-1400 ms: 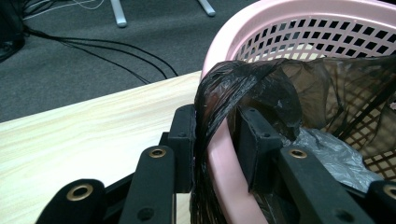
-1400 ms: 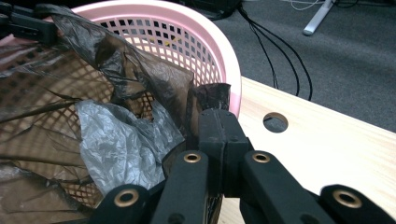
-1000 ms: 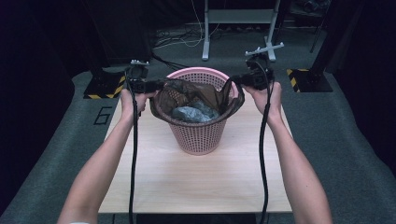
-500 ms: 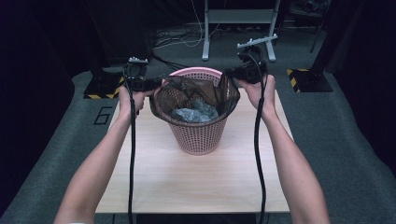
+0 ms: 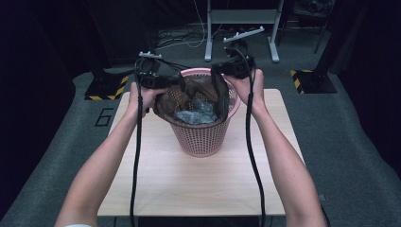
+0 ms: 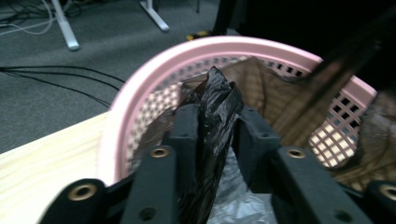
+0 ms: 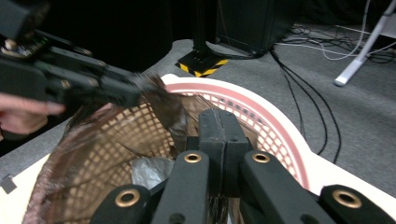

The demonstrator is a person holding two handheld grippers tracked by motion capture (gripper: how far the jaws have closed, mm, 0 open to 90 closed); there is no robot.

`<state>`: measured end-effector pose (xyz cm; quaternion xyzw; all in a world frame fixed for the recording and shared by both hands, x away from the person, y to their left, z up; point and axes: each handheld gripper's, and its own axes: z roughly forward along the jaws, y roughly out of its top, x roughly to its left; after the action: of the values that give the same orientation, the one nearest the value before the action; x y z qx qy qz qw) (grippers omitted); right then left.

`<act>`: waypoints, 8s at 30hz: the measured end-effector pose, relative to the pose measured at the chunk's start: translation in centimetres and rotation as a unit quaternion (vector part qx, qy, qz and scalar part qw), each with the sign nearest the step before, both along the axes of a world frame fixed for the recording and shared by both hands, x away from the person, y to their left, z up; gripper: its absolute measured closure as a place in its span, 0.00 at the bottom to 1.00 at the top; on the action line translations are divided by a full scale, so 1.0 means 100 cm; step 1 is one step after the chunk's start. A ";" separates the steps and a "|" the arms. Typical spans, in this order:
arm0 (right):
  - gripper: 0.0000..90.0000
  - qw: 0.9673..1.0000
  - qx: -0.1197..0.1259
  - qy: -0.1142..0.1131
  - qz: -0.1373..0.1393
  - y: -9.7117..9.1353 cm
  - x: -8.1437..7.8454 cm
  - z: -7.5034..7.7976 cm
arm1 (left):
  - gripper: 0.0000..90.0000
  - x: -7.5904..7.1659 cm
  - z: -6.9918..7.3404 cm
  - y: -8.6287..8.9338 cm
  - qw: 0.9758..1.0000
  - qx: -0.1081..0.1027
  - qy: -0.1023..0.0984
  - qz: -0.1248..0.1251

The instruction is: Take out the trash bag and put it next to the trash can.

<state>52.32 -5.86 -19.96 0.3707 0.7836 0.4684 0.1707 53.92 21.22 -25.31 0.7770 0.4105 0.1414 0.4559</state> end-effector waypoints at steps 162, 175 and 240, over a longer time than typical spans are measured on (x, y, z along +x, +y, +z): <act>1.00 0.996 0.023 -0.018 0.082 0.040 0.006 -0.027 | 0.81 0.003 -0.005 -0.080 0.978 0.156 -0.113 -0.084; 0.36 0.999 -0.018 0.018 0.030 0.005 -0.007 -0.026 | 0.94 0.014 -0.002 -0.076 0.984 0.140 -0.100 -0.049; 0.00 0.968 -0.055 0.133 -0.206 -0.162 -0.064 -0.316 | 0.94 -0.012 0.008 0.127 0.981 0.080 -0.094 0.152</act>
<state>45.89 -22.10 -51.60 0.5735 0.7303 0.3258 0.1778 52.69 33.88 -24.53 0.7226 0.4665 0.3141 0.4019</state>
